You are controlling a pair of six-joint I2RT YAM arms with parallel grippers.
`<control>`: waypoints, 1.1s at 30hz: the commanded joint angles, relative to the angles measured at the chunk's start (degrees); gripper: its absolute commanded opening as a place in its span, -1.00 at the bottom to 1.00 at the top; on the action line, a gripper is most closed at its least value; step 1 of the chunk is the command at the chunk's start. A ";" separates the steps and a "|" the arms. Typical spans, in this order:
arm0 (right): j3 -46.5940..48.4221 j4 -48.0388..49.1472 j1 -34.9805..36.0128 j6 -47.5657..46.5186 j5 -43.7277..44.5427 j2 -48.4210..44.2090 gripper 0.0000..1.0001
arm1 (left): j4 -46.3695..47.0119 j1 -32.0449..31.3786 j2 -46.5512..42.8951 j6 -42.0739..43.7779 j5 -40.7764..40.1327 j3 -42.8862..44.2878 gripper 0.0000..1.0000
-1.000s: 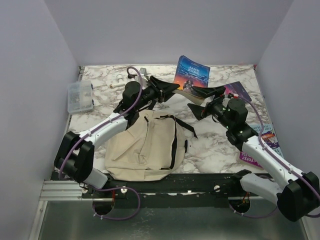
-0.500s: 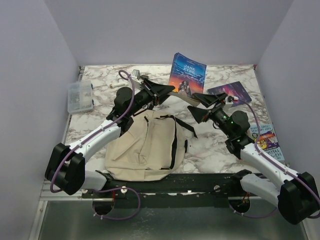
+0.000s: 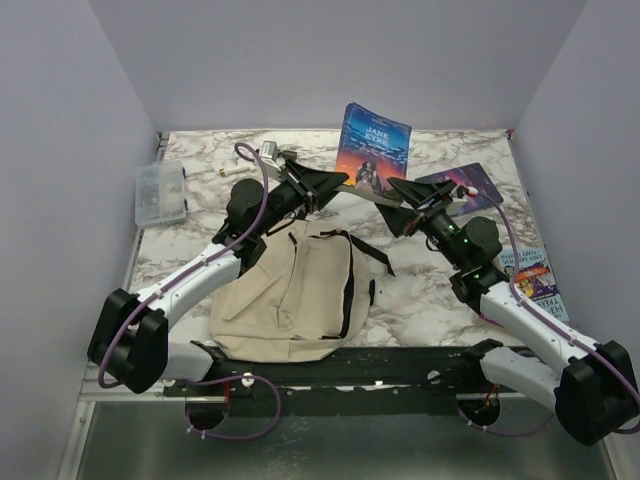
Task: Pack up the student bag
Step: Pick up the book from the center of the board.
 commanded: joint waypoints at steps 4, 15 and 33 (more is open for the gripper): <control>2.23 5.68 -0.29 5.22 4.69 2.56 0.50 | 14.66 -2.23 -4.47 6.17 -6.13 0.04 -1.00; 5.03 5.05 -0.28 2.07 4.32 5.50 -0.62 | 14.60 -5.35 -5.83 10.98 -13.75 -4.90 -1.00; 13.47 -5.63 -2.39 -22.73 -28.69 6.92 -0.99 | -33.56 4.96 -25.24 25.03 4.44 -10.33 0.66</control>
